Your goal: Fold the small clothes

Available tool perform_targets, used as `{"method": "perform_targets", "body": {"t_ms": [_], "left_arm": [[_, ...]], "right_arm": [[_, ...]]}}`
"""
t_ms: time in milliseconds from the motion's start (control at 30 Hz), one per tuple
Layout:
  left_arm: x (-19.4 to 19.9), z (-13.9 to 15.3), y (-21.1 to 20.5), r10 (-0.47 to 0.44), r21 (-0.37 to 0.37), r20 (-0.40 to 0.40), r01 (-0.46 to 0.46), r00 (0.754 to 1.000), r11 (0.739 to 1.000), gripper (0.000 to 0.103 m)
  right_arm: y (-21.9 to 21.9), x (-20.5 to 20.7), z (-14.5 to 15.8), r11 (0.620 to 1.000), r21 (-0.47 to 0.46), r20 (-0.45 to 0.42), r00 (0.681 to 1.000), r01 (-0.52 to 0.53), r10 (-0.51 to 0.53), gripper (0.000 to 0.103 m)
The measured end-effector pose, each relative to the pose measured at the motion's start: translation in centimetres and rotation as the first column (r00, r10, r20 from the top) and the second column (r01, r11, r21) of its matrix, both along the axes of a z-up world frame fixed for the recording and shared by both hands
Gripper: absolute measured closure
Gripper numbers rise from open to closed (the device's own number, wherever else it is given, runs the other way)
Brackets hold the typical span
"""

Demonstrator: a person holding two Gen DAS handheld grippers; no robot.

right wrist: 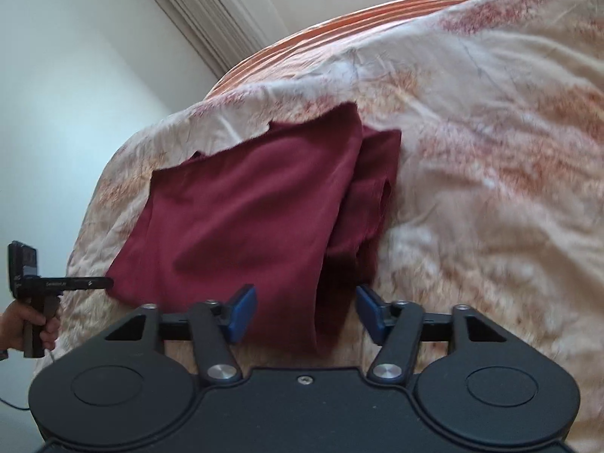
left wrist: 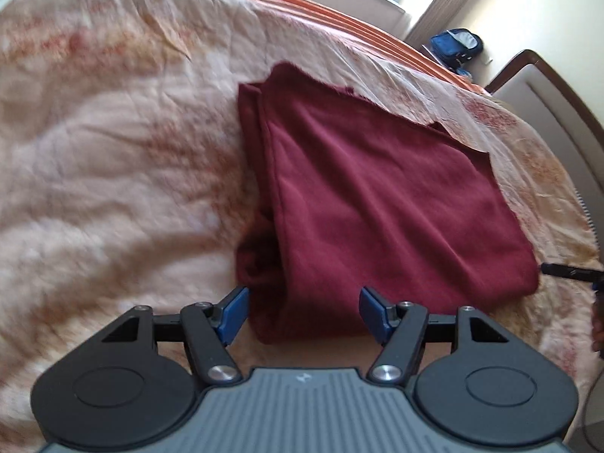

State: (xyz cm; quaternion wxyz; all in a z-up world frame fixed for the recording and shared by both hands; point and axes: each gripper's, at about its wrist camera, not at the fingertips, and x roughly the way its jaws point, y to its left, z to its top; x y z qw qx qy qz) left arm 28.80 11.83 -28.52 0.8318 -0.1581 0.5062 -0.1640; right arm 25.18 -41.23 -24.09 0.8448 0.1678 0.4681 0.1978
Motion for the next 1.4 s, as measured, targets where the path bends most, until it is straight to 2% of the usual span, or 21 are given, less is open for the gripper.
{"method": "perform_targets", "body": {"t_ms": [33,133,200,333,400,467,567,667,800,933,1000,1033,1067,1100,1133,1200,1233,1267,1333,1400], "left_arm": [[0.0,-0.2,0.0,-0.004,-0.013,-0.004,0.004,1.0,1.0,0.034],[0.4,-0.7,-0.2,-0.013,-0.035,-0.021,0.012,1.0,0.999,0.034],[0.7,-1.1,-0.2,-0.012,-0.066,-0.036,0.01,0.999,0.998,0.034],[1.0,-1.9,0.5,-0.005,-0.12,-0.057,-0.002,0.998,0.993,0.038],[1.1,-2.3,1.1,-0.001,-0.15,-0.068,-0.01,0.998,0.989,0.042],[1.2,-2.5,1.4,-0.009,-0.153,-0.076,-0.003,0.997,0.988,0.058],[1.1,-2.6,1.6,-0.029,-0.142,-0.084,0.017,0.996,0.99,0.076],[0.9,-2.3,2.0,-0.037,-0.159,-0.073,0.025,0.997,0.987,0.089],[0.4,-1.6,3.1,-0.025,-0.202,-0.058,0.013,0.998,0.979,0.093],[0.0,-2.1,3.5,-0.02,-0.153,-0.088,0.006,0.996,0.988,0.094],[-0.2,-2.2,3.9,-0.002,-0.106,-0.109,-0.01,0.994,0.994,0.083],[-0.3,-2.0,4.1,0.017,-0.083,-0.107,-0.026,0.994,0.996,0.066],[-0.4,-1.5,4.2,0.036,-0.059,-0.098,-0.042,0.995,0.997,0.062],[-0.5,-0.7,4.2,0.038,-0.055,-0.079,-0.042,0.996,0.998,0.062],[-0.6,0.3,3.8,0.031,-0.055,-0.044,-0.034,0.999,0.998,0.06],[-0.4,2.2,2.4,0.001,-0.086,0.026,0.001,1.0,0.996,0.047],[-0.1,2.9,1.3,-0.014,-0.117,0.058,0.021,0.998,0.993,0.033],[0.3,3.2,0.2,-0.029,-0.143,0.08,0.04,0.996,0.989,0.025],[2.0,3.0,-2.6,-0.063,-0.178,0.109,0.082,0.992,0.981,0.02],[3.8,2.1,-5.3,-0.093,-0.161,0.107,0.109,0.99,0.981,0.02]], "right_arm": [[0.1,0.1,-0.2,1.0,0.007,-0.009,1.0,-0.01,0.01,0.054],[0.7,0.2,-0.8,0.999,0.008,-0.024,0.999,-0.048,0.048,0.056],[1.0,0.3,-1.1,0.998,0.022,-0.035,0.997,-0.065,0.066,0.061],[1.6,0.4,-1.9,0.992,0.042,-0.049,0.991,-0.119,0.121,0.086],[1.7,0.6,-2.4,0.991,0.043,-0.066,0.989,-0.129,0.132,0.091],[1.3,0.8,-2.8,0.99,0.065,-0.082,0.988,-0.126,0.131,0.098],[0.8,1.1,-3.0,0.988,0.104,-0.095,0.987,-0.117,0.126,0.099],[0.1,1.2,-2.7,0.983,0.151,-0.102,0.987,-0.107,0.123,0.099],[-1.2,1.3,-2.2,0.978,0.184,-0.116,0.986,-0.096,0.119,0.1],[-2.1,1.1,-1.7,0.978,0.182,-0.113,0.986,-0.099,0.121,0.099],[-1.9,1.2,-2.0,0.987,0.134,-0.134,0.986,-0.083,0.101,0.089],[-1.7,1.2,-2.1,0.994,0.086,-0.154,0.984,-0.071,0.083,0.075],[-1.6,1.2,-1.9,0.997,0.038,-0.165,0.984,-0.065,0.07,0.06],[-1.5,1.1,-1.5,0.998,0.004,-0.153,0.986,-0.065,0.065,0.055],[-1.1,0.9,-0.4,0.997,-0.036,-0.112,0.992,-0.066,0.062,0.047],[0.4,0.2,2.2,0.992,-0.089,0.008,0.996,-0.089,0.09,0.035],[1.6,0.1,3.5,0.989,-0.093,0.071,0.99,-0.117,0.124,0.024],[2.8,0.2,4.1,0.986,-0.087,0.11,0.982,-0.145,0.155,0.017],[5.6,1.5,4.2,0.976,-0.06,0.152,0.964,-0.211,0.218,0.017],[8.2,3.4,3.2,0.963,-0.035,0.161,0.949,-0.268,0.27,0.018]]}}
